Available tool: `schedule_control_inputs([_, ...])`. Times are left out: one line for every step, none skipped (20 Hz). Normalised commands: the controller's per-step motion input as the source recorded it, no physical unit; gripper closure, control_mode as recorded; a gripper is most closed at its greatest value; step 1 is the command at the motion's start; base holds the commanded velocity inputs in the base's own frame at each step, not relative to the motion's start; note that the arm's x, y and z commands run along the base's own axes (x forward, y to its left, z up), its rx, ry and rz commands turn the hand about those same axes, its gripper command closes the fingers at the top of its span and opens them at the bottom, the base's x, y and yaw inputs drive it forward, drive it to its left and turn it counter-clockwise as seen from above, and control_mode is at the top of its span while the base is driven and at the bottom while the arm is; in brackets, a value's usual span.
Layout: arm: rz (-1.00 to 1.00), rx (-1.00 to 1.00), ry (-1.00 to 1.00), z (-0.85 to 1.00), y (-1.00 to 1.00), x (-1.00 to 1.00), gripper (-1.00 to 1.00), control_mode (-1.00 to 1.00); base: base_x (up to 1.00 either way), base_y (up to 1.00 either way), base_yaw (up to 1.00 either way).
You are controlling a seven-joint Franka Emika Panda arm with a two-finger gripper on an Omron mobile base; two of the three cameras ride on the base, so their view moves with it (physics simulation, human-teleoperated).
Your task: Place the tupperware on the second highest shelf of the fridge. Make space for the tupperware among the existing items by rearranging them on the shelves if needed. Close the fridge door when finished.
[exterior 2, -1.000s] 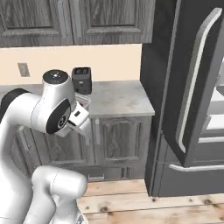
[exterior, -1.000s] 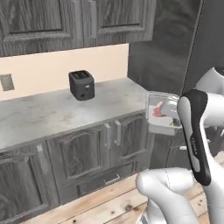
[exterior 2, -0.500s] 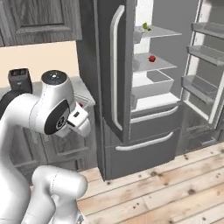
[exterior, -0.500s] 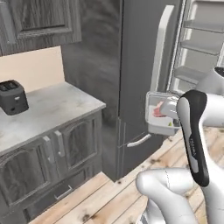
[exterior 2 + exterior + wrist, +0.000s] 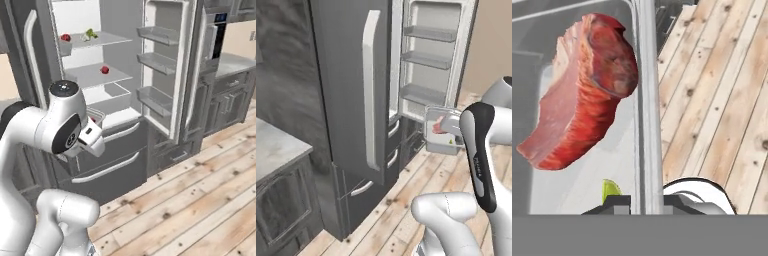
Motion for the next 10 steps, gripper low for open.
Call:
schedule_control_inputs([0.00,0.00,0.00,0.00,0.00,0.00,1.00,1.00,0.91,-0.36,-0.31])
schedule_control_inputs([0.00,0.00,0.00,0.00,0.00,0.00,1.00,1.00,0.96,-0.31,-0.29])
schedule_control_inputs([0.00,0.00,0.00,0.00,0.00,0.00,1.00,1.00,1.00,-0.28,-0.25])
schedule_control_inputs([0.00,0.00,0.00,0.00,0.00,0.00,1.00,1.00,1.00,-0.24,-0.19])
schedule_control_inputs([0.00,0.00,0.00,0.00,0.00,0.00,1.00,1.00,1.00,-0.26,-0.05])
schedule_control_inputs([0.00,0.00,0.00,0.00,0.00,0.00,1.00,1.00,0.97,-0.33,0.00])
schedule_control_inputs([0.00,0.00,0.00,0.00,0.00,0.00,1.00,1.00,0.87,-0.41,0.18])
schedule_control_inputs([0.00,0.00,0.00,0.00,0.00,0.00,1.00,1.00,0.90,-0.34,0.36])
schedule_control_inputs([0.00,0.00,0.00,0.00,0.00,0.00,1.00,1.00,0.97,-0.24,0.49])
schedule_control_inputs([0.00,0.00,0.00,0.00,0.00,0.00,1.00,1.00,0.94,-0.29,0.60])
